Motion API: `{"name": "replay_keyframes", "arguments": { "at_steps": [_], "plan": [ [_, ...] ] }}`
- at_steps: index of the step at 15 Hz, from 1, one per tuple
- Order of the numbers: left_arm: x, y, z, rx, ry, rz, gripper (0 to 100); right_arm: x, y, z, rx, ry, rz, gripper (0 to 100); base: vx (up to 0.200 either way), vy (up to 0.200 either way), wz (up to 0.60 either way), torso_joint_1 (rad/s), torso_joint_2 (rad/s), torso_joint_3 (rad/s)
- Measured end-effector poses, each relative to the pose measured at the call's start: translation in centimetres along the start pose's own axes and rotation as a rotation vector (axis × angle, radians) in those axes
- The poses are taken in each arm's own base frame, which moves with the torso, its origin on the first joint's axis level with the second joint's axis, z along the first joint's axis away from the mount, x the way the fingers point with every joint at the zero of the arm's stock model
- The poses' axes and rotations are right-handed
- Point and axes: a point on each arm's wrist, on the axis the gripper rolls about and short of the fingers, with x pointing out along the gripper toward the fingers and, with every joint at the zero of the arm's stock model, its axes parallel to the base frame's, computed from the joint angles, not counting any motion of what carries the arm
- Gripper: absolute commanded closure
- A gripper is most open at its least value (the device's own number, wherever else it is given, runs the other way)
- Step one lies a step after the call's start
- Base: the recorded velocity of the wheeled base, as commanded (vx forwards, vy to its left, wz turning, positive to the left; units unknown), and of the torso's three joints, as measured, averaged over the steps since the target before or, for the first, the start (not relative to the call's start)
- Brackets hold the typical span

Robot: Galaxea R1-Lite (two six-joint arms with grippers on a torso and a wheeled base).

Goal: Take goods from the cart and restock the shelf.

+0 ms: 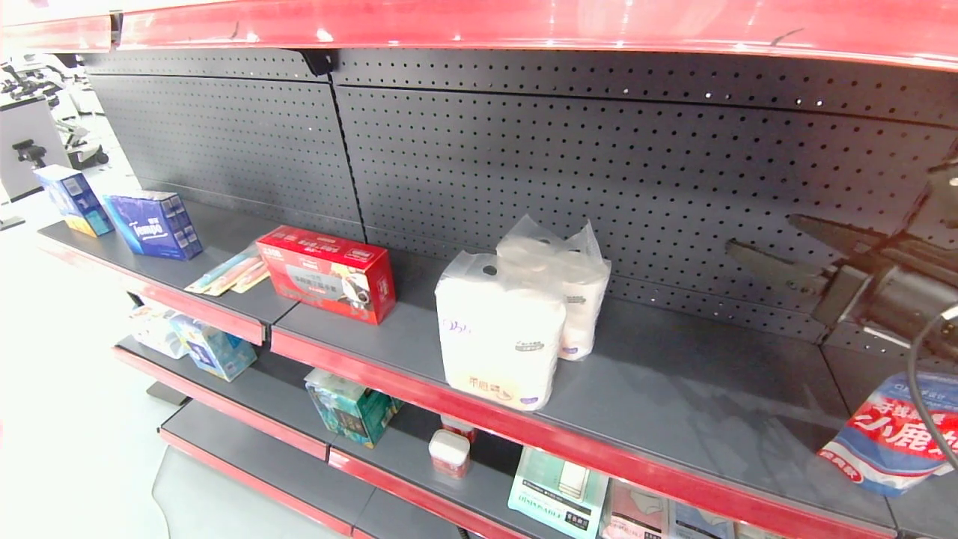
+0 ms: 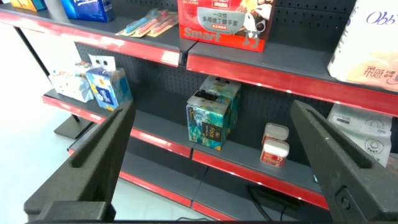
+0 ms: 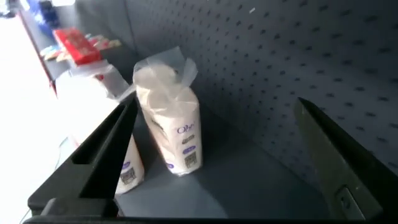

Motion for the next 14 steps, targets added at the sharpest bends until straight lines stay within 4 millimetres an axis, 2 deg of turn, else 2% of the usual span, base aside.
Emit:
{"name": "replay_keyframes", "arguments": {
  "at_steps": [3, 6, 8, 10, 12, 14],
  "plan": [
    [0.0, 0.0, 0.0, 0.000, 0.000, 0.001, 0, -5.0, 0.7, 0.8, 0.009, -0.006, -0.184, 0, 0.000, 0.000, 0.00, 0.000, 0.00, 0.000],
    [0.0, 0.0, 0.0, 0.000, 0.000, 0.000, 0, -11.2, 2.3, -0.8, 0.018, 0.040, -0.363, 0, 0.000, 0.000, 0.00, 0.000, 0.00, 0.000],
    [0.0, 0.0, 0.0, 0.000, 0.000, 0.000, 0, -15.3, 4.0, -3.2, 0.023, 0.069, -0.454, 0, 0.000, 0.000, 0.00, 0.000, 0.00, 0.000],
    [0.0, 0.0, 0.0, 0.000, 0.000, 0.000, 0, -18.4, 5.6, -5.9, 0.031, 0.110, -0.505, 0, 0.000, 0.000, 0.00, 0.000, 0.00, 0.000],
    [0.0, 0.0, 0.0, 0.000, 0.000, 0.000, 0, -20.6, 6.8, -8.2, 0.033, 0.106, -0.534, 0, 0.000, 0.000, 0.00, 0.000, 0.00, 0.000],
    [0.0, 0.0, 0.0, 0.000, 0.000, 0.000, 0, -21.4, 7.4, -10.6, 0.052, 0.127, -0.532, 0, 0.000, 0.000, 0.00, 0.000, 0.00, 0.000]
  ]
}}
